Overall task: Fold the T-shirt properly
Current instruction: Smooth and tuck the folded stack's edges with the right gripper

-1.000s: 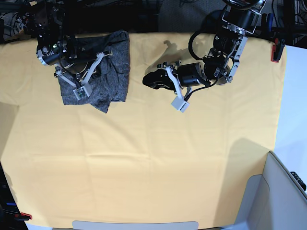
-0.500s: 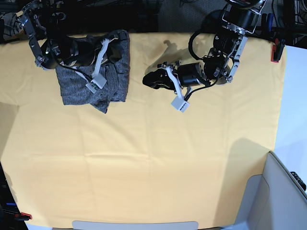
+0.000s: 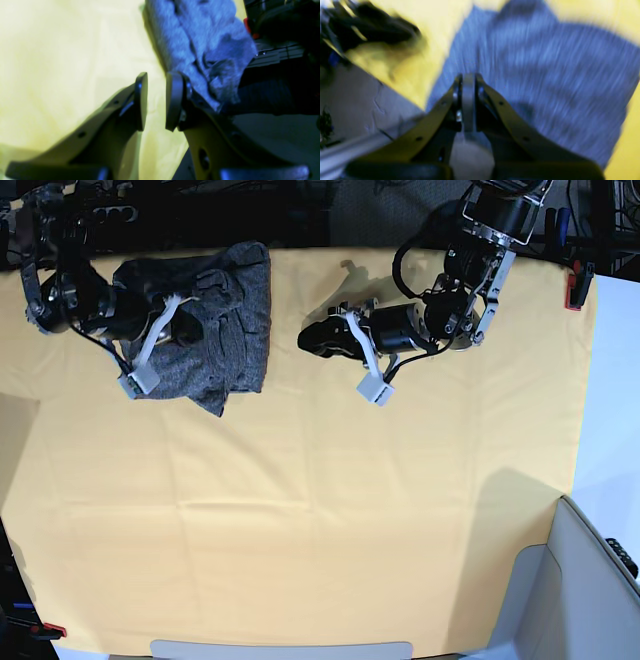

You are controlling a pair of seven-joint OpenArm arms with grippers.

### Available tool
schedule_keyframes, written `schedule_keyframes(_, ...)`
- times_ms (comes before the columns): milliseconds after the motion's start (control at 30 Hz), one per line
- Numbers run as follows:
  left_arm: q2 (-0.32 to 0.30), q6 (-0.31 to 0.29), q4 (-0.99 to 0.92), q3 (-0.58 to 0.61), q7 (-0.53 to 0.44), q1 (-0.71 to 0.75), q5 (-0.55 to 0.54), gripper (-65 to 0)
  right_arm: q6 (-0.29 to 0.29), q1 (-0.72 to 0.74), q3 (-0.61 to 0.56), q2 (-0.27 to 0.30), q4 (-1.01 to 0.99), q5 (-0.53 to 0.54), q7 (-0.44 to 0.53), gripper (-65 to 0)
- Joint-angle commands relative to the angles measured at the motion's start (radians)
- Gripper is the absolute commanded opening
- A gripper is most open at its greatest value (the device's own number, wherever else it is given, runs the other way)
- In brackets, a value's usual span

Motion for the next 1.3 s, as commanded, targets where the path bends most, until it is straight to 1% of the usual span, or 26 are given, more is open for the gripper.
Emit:
schedule_keyframes(0, -0.004, -0.013, 0.017, -0.006, -0.019, -0.017, -0.025, -52.1, 0.006, -0.019, 0.005, 0.013, 0.017, -0.016, 0.008, -65.0)
schedule_keyframes(133, -0.004, -0.013, 0.017, -0.006, -0.019, -0.017, -0.025, -52.1, 0.006, -0.103, -0.056, 0.012, 0.02, -0.145, 0.008, -65.0)
schedule_keyframes(200, -0.004, -0.013, 0.017, -0.006, -0.019, -0.017, -0.025, -52.1, 0.006, -0.129, -0.101, 0.012, 0.026, -0.182, 0.008, -65.0)
schedule_keyframes(300, -0.004, -0.013, 0.017, -0.006, -0.019, -0.017, -0.023, -52.1, 0.006, -0.14, -0.175, -0.016, 0.026, -0.19, 0.01, -65.0)
schedule_keyframes(433, -0.002, -0.013, 0.017, -0.005, -0.019, -0.017, -0.023, -52.1, 0.006, -0.114, -0.271, -0.059, 0.026, -0.19, 0.01, -65.0)
schedule_keyframes(500, -0.002, -0.013, 0.017, -0.003, -0.019, -0.017, -0.023, -52.1, 0.006, -0.103, -0.303, -0.073, 0.026, -0.191, 0.01, -65.0)
schedule_keyframes(600, -0.002, -0.013, 0.017, -0.005, -0.019, -0.017, -0.023, -52.1, 0.006, -0.087, -0.313, -0.093, 0.026, -0.191, 0.01, -65.0)
schedule_keyframes(700, -0.002, -0.013, 0.017, -0.005, -0.019, -0.016, -0.023, -52.1, 0.006, -0.063, -0.302, -0.104, 0.028, -0.19, 0.01, -65.0)
schedule_keyframes(833, -0.002, -0.013, 0.016, -0.005, -0.019, -0.016, -0.023, -52.1, 0.006, 0.012, -0.297, -0.108, 0.031, -0.186, 0.013, -65.0)
schedule_keyframes(867, -0.002, -0.013, 0.016, -0.005, -0.021, -0.016, -0.023, -52.1, 0.006, 0.033, -0.285, -0.119, 0.031, -0.186, 0.013, -65.0)
schedule_keyframes(967, -0.002, -0.013, 0.016, -0.005, -0.025, -0.016, -0.023, -52.1, 0.006, 0.084, -0.222, -0.176, 0.031, -0.185, 0.021, -65.0)
schedule_keyframes(1033, -0.002, -0.013, 0.016, -0.005, -0.025, -0.016, -0.023, -52.1, 0.006, 0.128, -0.21, -0.197, 0.029, -0.185, 0.071, -65.0)
schedule_keyframes(1100, -0.002, -0.013, 0.016, -0.005, -0.025, -0.016, -0.023, -52.1, 0.006, 0.154, -0.19, -0.202, 0.029, -0.185, 0.104, -65.0)
schedule_keyframes(1167, -0.002, -0.013, 0.016, -0.005, -0.025, -0.016, -0.023, -52.1, 0.006, 0.156, -0.141, -0.222, 0.029, -0.185, 0.113, -65.0)
schedule_keyframes(1233, -0.002, -0.013, 0.016, -0.005, -0.025, -0.011, -0.023, -52.1, 0.006, 0.151, -0.083, -0.22, 0.029, -0.185, 0.113, -65.0)
schedule_keyframes(1267, -0.002, -0.013, 0.016, -0.006, -0.025, -0.002, -0.023, -52.1, 0.006, 0.15, -0.052, -0.208, 0.028, -0.185, 0.113, -65.0)
